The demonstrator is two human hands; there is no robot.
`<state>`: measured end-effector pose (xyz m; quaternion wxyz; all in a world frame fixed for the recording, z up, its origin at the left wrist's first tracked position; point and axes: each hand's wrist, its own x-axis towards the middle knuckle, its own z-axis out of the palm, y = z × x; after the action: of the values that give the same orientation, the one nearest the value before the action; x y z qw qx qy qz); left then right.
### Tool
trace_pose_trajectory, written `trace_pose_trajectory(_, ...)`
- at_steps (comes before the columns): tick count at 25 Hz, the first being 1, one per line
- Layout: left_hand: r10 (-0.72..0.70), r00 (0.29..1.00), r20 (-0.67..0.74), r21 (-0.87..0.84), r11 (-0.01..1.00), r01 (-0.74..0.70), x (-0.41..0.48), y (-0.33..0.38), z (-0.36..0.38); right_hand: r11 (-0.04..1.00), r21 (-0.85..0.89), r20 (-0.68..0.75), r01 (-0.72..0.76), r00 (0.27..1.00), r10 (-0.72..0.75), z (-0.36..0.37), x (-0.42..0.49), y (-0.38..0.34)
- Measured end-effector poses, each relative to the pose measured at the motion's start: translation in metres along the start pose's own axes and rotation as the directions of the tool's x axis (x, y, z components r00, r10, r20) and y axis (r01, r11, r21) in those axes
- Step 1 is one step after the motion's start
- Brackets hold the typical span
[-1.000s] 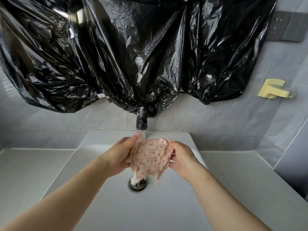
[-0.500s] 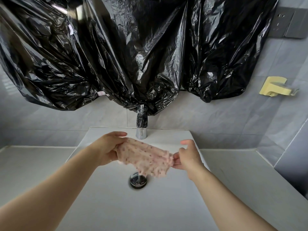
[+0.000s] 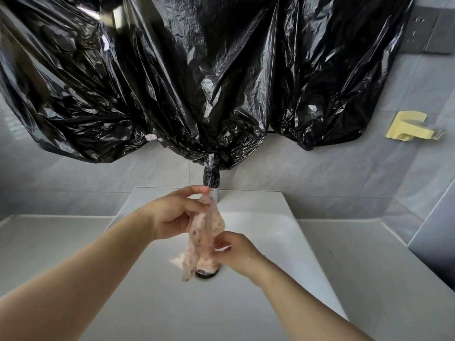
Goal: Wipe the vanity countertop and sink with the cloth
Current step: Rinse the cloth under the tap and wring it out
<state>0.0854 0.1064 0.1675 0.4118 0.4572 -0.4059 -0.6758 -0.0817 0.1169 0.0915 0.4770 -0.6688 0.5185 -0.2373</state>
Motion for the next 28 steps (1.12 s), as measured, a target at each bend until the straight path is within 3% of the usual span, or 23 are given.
trace_pose_trajectory(3,-0.011,0.999,-0.033,0.030,0.999,0.012,-0.004,0.001,-0.011,1.000,-0.004,-0.167,-0.012,0.986,0.011,-0.013,0.004,0.001)
trace_pose_trajectory(5,-0.016,0.994,-0.111,0.347,0.936,0.054,-0.004,-0.003,-0.019,0.999,-0.018,-0.216,-0.035,0.976,0.030,-0.024,0.005,0.000)
trace_pose_trajectory(7,-0.016,0.987,-0.160,0.756,0.641,0.133,-0.005,-0.009,-0.022,0.995,-0.101,-0.203,0.005,0.979,-0.025,-0.032,0.007,0.001)
trace_pose_trajectory(8,-0.021,0.987,-0.161,0.869,0.470,0.152,-0.004,-0.011,-0.021,0.988,-0.146,-0.195,0.043,0.978,-0.071,-0.036,0.007,0.000)
trace_pose_trajectory(11,0.112,0.986,-0.120,0.992,0.044,0.116,0.001,-0.015,-0.019,0.937,-0.321,-0.198,0.139,0.957,-0.210,-0.047,0.007,-0.002)
trace_pose_trajectory(12,0.188,0.977,-0.103,0.993,-0.035,0.111,0.003,-0.015,-0.022,0.908,-0.390,-0.189,0.152,0.952,-0.240,-0.051,0.006,-0.002)
trace_pose_trajectory(14,0.277,0.958,-0.070,0.996,-0.042,0.084,0.006,-0.014,-0.028,0.868,-0.471,-0.165,0.154,0.952,-0.258,-0.060,0.002,0.000)
trace_pose_trajectory(17,0.306,0.952,0.019,0.997,0.066,-0.041,0.007,-0.015,-0.035,0.901,-0.425,-0.251,0.084,0.946,-0.206,-0.064,-0.002,0.003)
trace_pose_trajectory(21,0.289,0.957,0.005,0.979,0.192,-0.063,0.009,-0.020,-0.027,0.998,-0.062,-0.377,-0.021,0.926,-0.005,-0.061,0.002,0.000)
trace_pose_trajectory(24,0.241,0.970,-0.010,0.974,0.223,-0.046,0.010,-0.022,-0.023,0.988,0.131,-0.222,-0.086,0.968,0.114,-0.057,-0.002,-0.005)
trace_pose_trajectory(26,0.222,0.975,-0.020,0.989,0.146,-0.013,0.011,-0.020,-0.022,0.997,0.020,-0.109,-0.069,0.992,0.070,-0.055,-0.003,-0.004)
trace_pose_trajectory(28,0.181,0.983,-0.035,0.991,0.132,0.011,0.009,-0.016,-0.021,0.995,-0.096,-0.137,-0.003,0.990,-0.010,-0.056,0.000,-0.001)
